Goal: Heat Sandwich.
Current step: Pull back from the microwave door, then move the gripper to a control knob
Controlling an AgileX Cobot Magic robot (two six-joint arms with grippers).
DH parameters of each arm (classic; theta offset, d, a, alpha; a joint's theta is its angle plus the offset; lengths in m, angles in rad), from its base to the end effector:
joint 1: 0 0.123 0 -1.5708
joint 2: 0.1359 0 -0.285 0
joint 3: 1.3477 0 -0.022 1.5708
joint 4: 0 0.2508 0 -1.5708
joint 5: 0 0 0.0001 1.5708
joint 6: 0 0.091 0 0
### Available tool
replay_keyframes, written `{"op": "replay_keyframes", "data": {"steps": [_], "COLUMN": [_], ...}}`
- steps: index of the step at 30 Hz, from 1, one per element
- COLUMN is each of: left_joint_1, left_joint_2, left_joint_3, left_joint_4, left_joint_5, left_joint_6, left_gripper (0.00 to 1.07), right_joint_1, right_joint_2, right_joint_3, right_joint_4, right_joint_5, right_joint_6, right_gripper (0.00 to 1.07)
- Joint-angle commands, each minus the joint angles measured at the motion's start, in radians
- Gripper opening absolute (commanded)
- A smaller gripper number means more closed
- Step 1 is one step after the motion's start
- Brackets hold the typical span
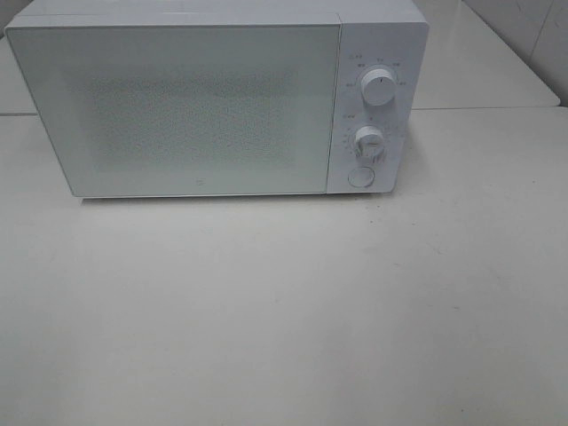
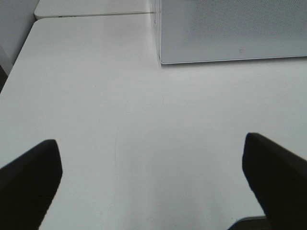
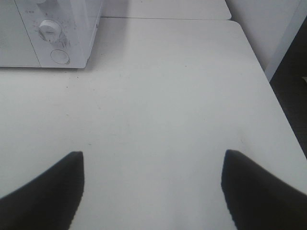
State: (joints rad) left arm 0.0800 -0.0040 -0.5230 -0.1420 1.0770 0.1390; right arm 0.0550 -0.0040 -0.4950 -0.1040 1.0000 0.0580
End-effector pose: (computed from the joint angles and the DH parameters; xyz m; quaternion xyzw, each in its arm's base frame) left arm -0.0084 -0.0121 0.2829 0.0293 0.8478 -0.0130 0.5294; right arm -0.0023 -0.0081 0.2812 0.0017 0.8362 -0.0211 0.5481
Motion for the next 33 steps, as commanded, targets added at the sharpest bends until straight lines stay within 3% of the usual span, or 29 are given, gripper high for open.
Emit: {"op": "replay_keyframes", "data": {"steps": [1,19,33], "left_joint_1": [-0.006,-0.006,-0.006], "left_joint_2": [-0.018,-0.018,-0.018], "left_joint_3": [0.003,0.003,0.003], "left_joint_4": [-0.003,-0.003,-0.003], "left_joint_5": [-0.001,-0.001,-0.001], "left_joint_6": [-0.001,-0.001,-0.001], "left_gripper": [0.98,0.98,0.98], "right_joint_1": [-0.008,-0.008,-0.008], "right_joint_2": [-0.028,-0.028,0.171], "right_joint_3": [0.000,-0.005,-0.060], "right_joint_4": [-0.001,-0.003,-0.003], "right_joint_5": [-0.005,-0.008,-0.142], "right_joint_6": [-0.005,-0.004,-0.004], "right_gripper": [0.76,0.76,0.76]}}
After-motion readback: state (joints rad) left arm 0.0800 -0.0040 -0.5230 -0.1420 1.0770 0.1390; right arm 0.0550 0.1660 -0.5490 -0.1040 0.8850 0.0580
